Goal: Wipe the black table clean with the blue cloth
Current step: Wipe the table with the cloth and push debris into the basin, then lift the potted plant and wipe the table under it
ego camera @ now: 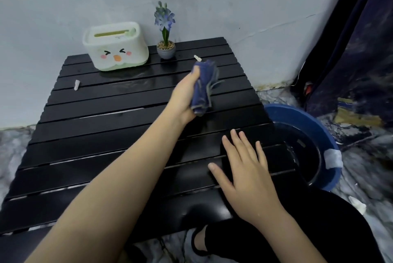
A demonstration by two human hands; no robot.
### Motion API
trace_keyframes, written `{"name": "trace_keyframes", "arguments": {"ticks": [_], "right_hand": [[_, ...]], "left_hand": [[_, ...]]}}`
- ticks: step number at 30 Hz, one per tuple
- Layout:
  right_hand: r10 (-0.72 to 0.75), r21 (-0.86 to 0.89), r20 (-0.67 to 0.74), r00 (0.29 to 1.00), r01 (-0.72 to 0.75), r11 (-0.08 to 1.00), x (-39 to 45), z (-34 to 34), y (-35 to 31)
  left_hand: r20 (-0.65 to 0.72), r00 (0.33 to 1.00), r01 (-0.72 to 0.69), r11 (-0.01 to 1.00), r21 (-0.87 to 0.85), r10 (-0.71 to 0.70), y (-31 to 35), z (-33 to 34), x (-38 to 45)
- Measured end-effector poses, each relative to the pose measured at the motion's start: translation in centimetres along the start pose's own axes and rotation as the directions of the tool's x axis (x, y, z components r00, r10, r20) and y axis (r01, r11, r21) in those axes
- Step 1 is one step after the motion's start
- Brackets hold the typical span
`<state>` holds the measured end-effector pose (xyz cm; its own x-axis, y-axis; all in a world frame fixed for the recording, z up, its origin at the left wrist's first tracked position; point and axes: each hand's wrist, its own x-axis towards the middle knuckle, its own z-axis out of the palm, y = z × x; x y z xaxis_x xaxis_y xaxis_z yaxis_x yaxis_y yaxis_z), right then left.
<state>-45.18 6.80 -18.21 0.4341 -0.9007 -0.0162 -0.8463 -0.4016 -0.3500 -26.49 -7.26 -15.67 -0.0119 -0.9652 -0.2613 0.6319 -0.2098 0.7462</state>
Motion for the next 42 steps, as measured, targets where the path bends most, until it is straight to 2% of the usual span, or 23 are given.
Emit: {"name": "trace_keyframes", "arguments": {"ticks": [2,4,5,7,9,12,14,16,18,19,24,27,30,34,37,39,42], "right_hand": [[-0.025,0.023,-0.027,0.999,0.026,0.999,2.3,-0.4,-0.7],[-0.053,0.030,-0.067,0.996,0.055,0.998,5.4,-0.8,-1.7],[-0.065,0.039,-0.084,0.994,0.069,0.997,7.3,-0.9,-2.2],[-0.082,0.066,-0.102,0.991,0.089,0.994,11.4,-1.1,-3.5],[-0.100,0.089,-0.117,0.988,0.110,0.990,15.9,-1.3,-4.9],[-0.140,0.095,-0.112,0.984,0.151,0.984,22.6,-1.1,-6.8],[-0.154,0.089,-0.083,0.985,0.161,0.983,26.6,-0.8,-7.7],[-0.146,0.083,-0.037,0.989,0.148,0.985,30.0,-0.3,-8.2],[-0.135,0.083,0.006,0.991,0.134,0.987,32.8,0.3,-8.3],[-0.132,0.086,0.020,0.991,0.130,0.988,34.0,0.7,-8.3],[-0.142,0.151,0.027,0.989,0.136,0.979,37.8,2.0,-7.8],[-0.174,0.208,-0.015,0.985,0.173,0.963,38.8,2.1,-7.4],[-0.192,0.232,-0.066,0.979,0.202,0.952,39.0,1.7,-6.6],[-0.197,0.231,-0.195,0.961,0.240,0.943,39.1,-1.0,-4.3],[-0.216,0.199,-0.241,0.946,0.266,0.943,38.7,-3.8,-2.1],[-0.238,0.158,-0.254,0.937,0.283,0.946,38.2,-5.3,-0.6],[-0.256,0.114,-0.246,0.935,0.290,0.950,37.8,-6.8,1.4]], "left_hand": [[-0.052,0.996,-0.075,0.995,-0.063,0.072,2.4,-2.9,-0.8],[-0.171,0.964,-0.203,0.979,0.021,0.203,4.8,-5.7,-1.7],[-0.250,0.925,-0.255,0.955,0.150,0.286,6.0,-7.1,-2.1],[-0.355,0.810,-0.275,0.836,0.474,0.467,8.2,-9.7,-3.0],[-0.334,0.719,-0.242,0.670,0.701,0.609,9.6,-12.3,-3.5],[-0.294,0.673,-0.101,0.479,0.872,0.678,10.0,-15.6,-3.4],[-0.299,0.701,0.098,0.328,0.939,0.648,9.1,-17.4,-3.1],[-0.290,0.748,0.271,0.125,0.954,0.597,7.9,-18.2,-2.8],[-0.240,0.760,0.379,-0.111,0.919,0.604,6.8,-18.4,-2.4],[-0.225,0.757,0.408,-0.176,0.896,0.614,6.5,-18.3,-2.2],[-0.217,0.741,0.429,-0.200,0.881,0.635,5.9,-17.3,-0.3],[-0.215,0.763,0.412,-0.203,0.888,0.609,5.2,-15.6,1.2],[-0.183,0.804,0.380,-0.254,0.889,0.566,3.8,-12.6,3.0],[-0.028,0.879,0.201,-0.316,0.927,0.476,0.9,-8.5,5.8],[0.080,0.908,0.064,-0.324,0.944,0.412,0.3,-7.2,7.0],[0.143,0.889,0.015,-0.340,0.940,0.435,1.1,-7.4,7.8],[0.125,0.817,0.123,-0.383,0.916,0.562,3.4,-8.3,10.0]]}}
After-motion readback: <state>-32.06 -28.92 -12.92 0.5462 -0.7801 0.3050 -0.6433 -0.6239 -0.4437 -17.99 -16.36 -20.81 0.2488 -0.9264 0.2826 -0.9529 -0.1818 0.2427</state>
